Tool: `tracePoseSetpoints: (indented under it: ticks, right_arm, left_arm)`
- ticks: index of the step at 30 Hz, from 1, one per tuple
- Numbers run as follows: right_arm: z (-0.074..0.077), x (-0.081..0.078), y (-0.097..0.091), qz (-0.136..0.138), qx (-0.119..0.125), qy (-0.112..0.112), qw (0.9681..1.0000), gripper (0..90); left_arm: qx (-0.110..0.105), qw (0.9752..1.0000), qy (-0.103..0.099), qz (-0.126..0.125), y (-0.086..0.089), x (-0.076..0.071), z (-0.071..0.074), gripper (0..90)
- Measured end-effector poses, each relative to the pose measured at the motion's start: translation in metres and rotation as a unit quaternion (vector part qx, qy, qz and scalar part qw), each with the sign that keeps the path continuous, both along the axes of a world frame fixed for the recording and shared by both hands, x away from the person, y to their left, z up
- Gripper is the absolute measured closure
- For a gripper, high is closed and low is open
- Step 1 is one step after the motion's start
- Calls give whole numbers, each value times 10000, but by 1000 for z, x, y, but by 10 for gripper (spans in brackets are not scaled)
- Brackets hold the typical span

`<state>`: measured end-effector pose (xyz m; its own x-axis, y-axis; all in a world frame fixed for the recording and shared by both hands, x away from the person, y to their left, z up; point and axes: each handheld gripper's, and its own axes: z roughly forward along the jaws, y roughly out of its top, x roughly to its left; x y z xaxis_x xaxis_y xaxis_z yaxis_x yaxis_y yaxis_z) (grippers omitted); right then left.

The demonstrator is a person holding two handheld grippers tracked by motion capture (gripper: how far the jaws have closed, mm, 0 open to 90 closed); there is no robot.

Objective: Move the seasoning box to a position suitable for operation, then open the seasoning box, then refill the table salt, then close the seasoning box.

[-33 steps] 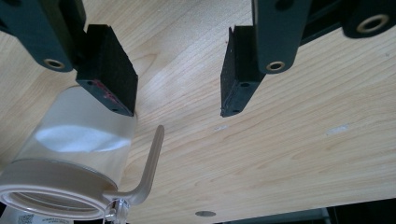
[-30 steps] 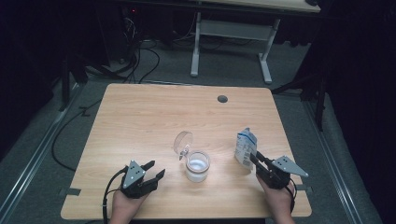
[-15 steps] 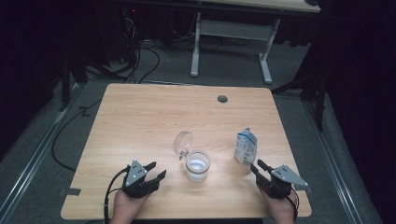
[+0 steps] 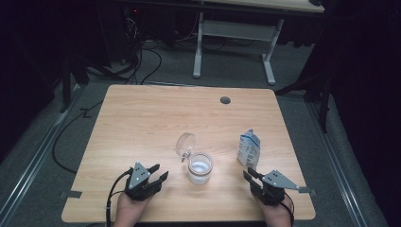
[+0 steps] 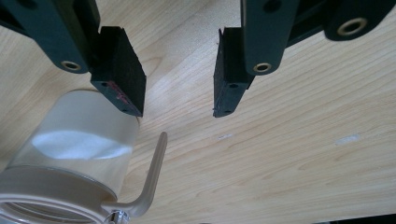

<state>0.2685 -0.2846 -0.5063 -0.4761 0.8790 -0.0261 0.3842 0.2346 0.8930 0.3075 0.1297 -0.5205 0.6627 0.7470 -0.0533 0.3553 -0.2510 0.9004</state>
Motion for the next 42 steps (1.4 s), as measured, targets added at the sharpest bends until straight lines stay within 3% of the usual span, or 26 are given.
tracePoseSetpoints:
  ticks: [7,12,16,21,24,32,42]
  right_arm:
    - [-4,8,26,155,-114,122,9997,768]
    - [-4,16,40,320,-191,169,9992,891]
    - [-2,24,50,478,-196,232,9984,900]
    - [1,34,66,608,-223,239,9976,900]
    - [2,38,75,673,-310,250,9969,900]
    - [2,31,85,865,-384,149,9954,900]
    - [-1,29,90,881,-419,132,9951,900]
  left_arm:
    - [-180,9996,127,150,3,0,4,547]
    - [-388,9987,202,243,4,3,10,561]
    - [-481,9985,174,201,0,4,14,648]
    - [-360,9990,172,208,-11,12,22,766]
    - [-465,9984,207,232,-15,19,28,830]
    - [-857,9959,150,240,-31,37,47,867]
    - [-887,9961,39,-11,-46,31,52,867]
